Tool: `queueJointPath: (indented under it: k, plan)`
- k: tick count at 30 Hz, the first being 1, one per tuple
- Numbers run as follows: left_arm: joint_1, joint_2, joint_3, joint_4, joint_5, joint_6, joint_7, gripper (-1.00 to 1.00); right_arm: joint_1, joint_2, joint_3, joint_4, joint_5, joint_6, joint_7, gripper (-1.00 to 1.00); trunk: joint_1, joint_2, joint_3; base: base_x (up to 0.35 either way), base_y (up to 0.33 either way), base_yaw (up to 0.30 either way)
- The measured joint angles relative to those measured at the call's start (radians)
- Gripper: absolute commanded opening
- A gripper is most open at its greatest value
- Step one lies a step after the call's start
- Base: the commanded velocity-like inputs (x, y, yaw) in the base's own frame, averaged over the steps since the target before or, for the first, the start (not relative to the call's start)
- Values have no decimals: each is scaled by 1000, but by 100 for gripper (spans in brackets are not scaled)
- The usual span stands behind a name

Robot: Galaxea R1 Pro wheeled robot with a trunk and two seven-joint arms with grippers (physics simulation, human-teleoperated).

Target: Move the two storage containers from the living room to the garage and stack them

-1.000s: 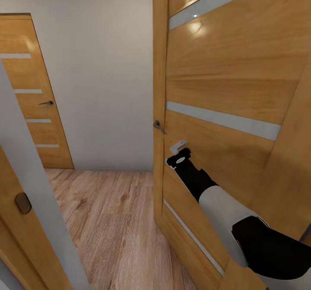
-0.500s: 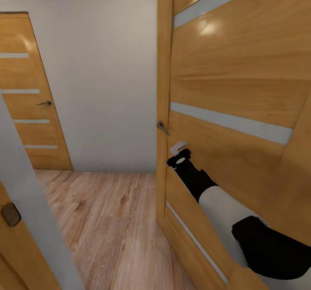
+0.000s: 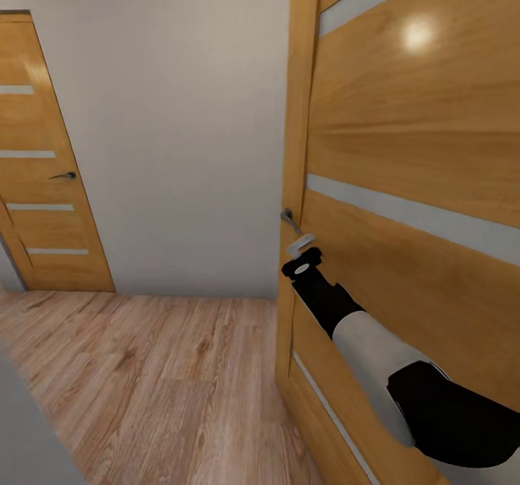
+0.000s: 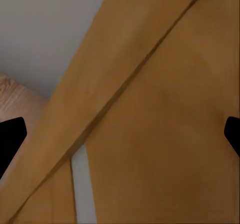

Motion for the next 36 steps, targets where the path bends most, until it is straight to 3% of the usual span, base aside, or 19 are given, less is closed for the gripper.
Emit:
queueJointPath:
  k: [12,36]
  plan:
    - [0,0,0,0,0,0,0,100,0,0,-1,2,-2,1,-2,100,0,0,0,279,0,0]
    - [0,-2,2,-2,0,-1,1,100,0,0,-1,4,-6,-1,-5,100,1,0,0,35,-45,0]
